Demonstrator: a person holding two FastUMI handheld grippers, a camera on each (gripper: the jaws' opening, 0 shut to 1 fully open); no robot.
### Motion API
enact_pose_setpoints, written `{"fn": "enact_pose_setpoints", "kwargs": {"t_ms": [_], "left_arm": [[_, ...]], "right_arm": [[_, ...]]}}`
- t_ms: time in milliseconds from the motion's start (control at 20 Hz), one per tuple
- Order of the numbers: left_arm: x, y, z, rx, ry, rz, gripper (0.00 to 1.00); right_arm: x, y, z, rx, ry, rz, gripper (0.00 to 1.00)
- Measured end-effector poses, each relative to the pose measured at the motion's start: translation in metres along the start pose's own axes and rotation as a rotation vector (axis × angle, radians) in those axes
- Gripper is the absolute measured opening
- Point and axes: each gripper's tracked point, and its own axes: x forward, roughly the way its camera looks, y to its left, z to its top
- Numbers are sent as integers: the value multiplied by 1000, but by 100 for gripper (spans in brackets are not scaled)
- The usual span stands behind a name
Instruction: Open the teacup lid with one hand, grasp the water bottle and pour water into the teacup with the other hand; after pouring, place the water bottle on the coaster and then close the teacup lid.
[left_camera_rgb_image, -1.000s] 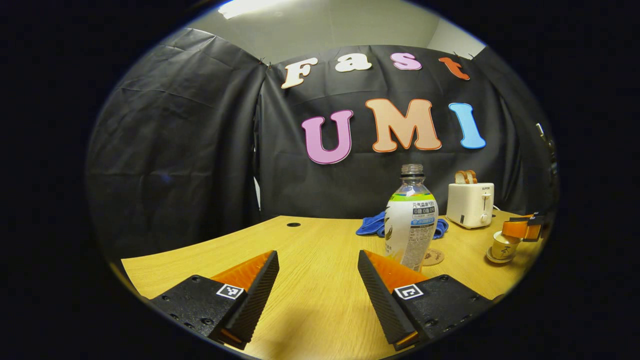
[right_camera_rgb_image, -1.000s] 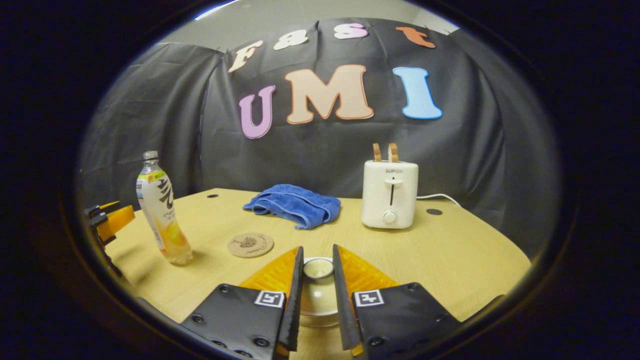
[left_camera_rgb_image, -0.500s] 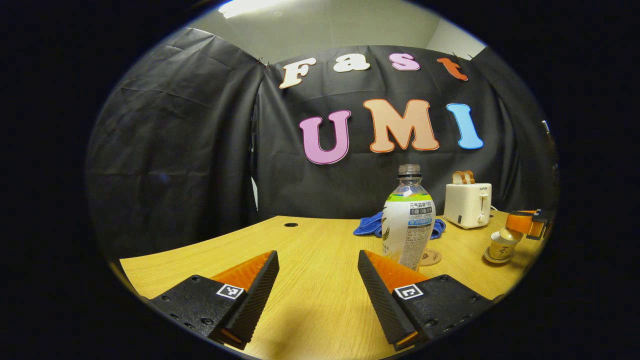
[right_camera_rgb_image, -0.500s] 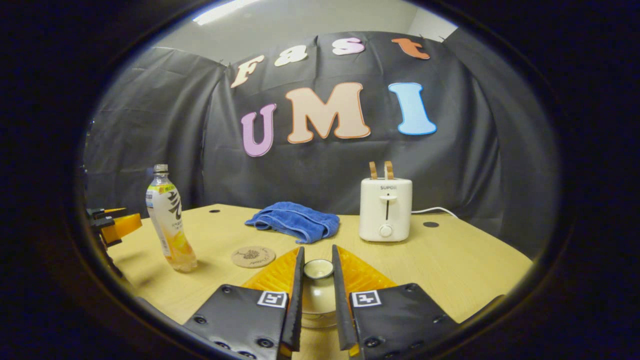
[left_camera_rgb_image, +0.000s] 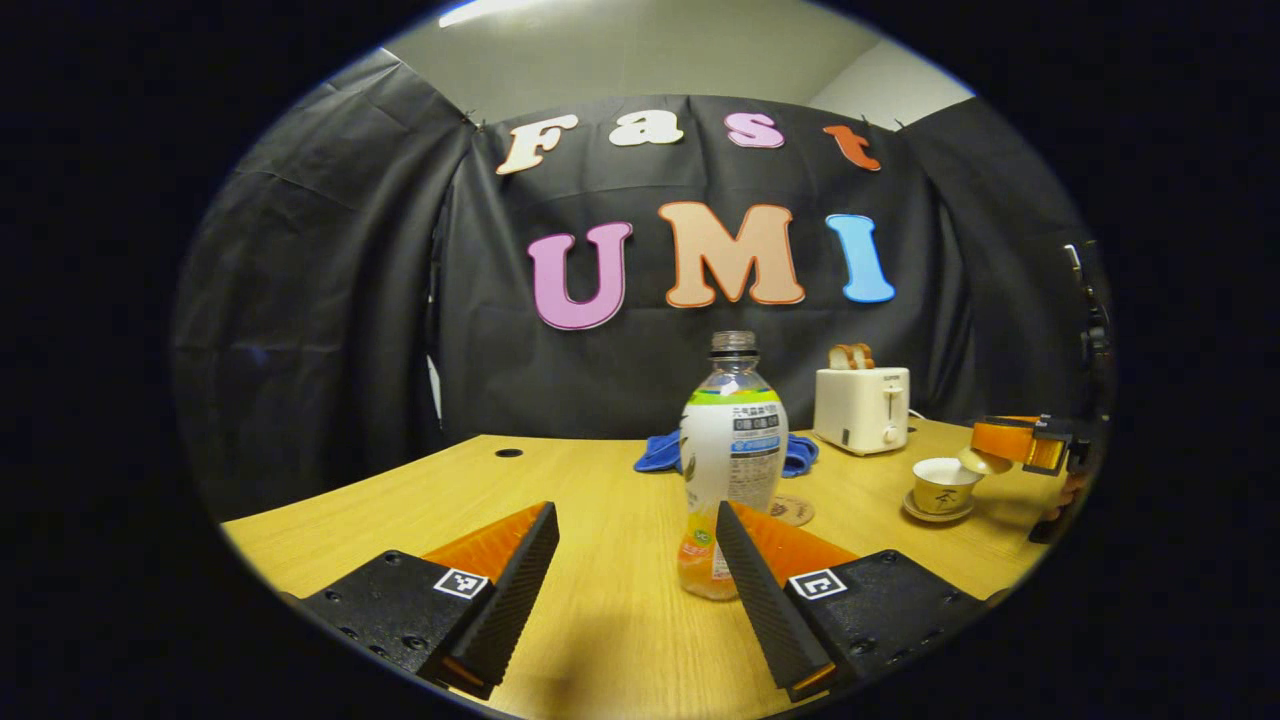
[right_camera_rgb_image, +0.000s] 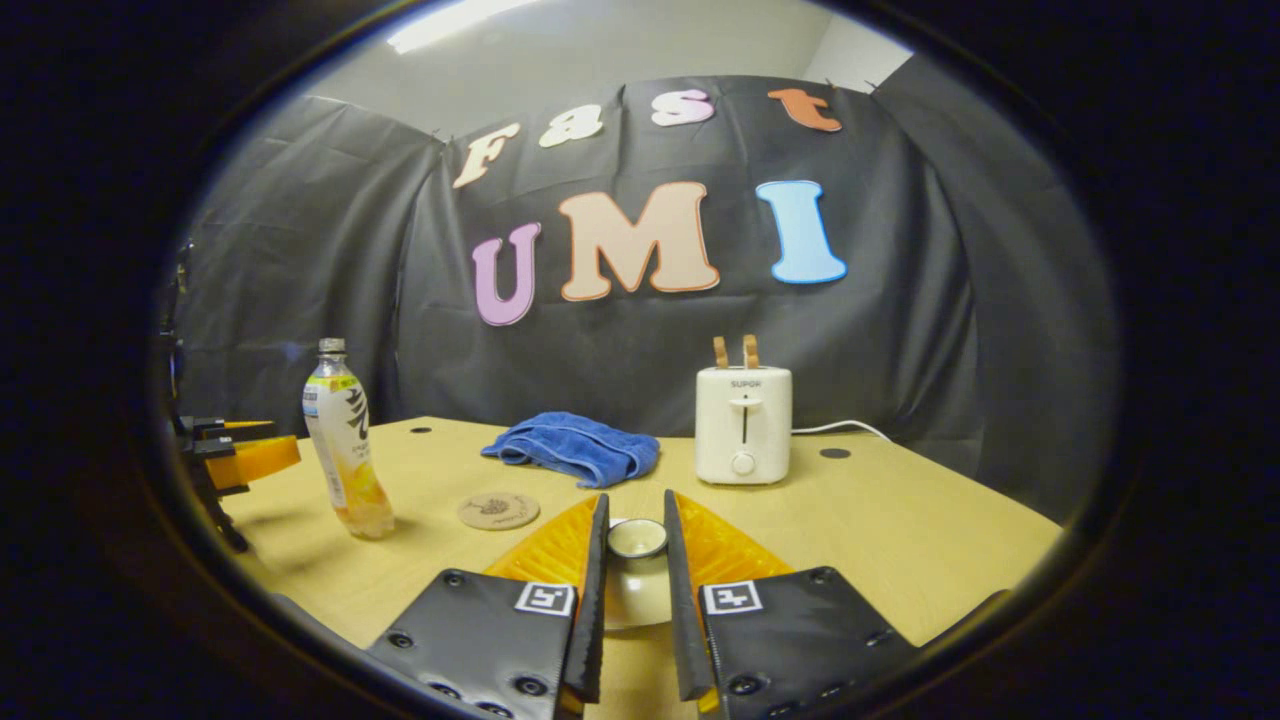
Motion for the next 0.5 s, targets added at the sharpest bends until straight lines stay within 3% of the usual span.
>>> {"fn": "enact_pose_setpoints", "kwargs": {"t_ms": [200, 500], "left_arm": [[3, -26, 2, -5, -3, -142, 93], [24, -41, -3, -9, 19, -170, 93]], "right_arm": [[-9, -9, 1, 0, -3, -16, 33], [-15, -15, 2, -1, -3, -26, 34]]}}
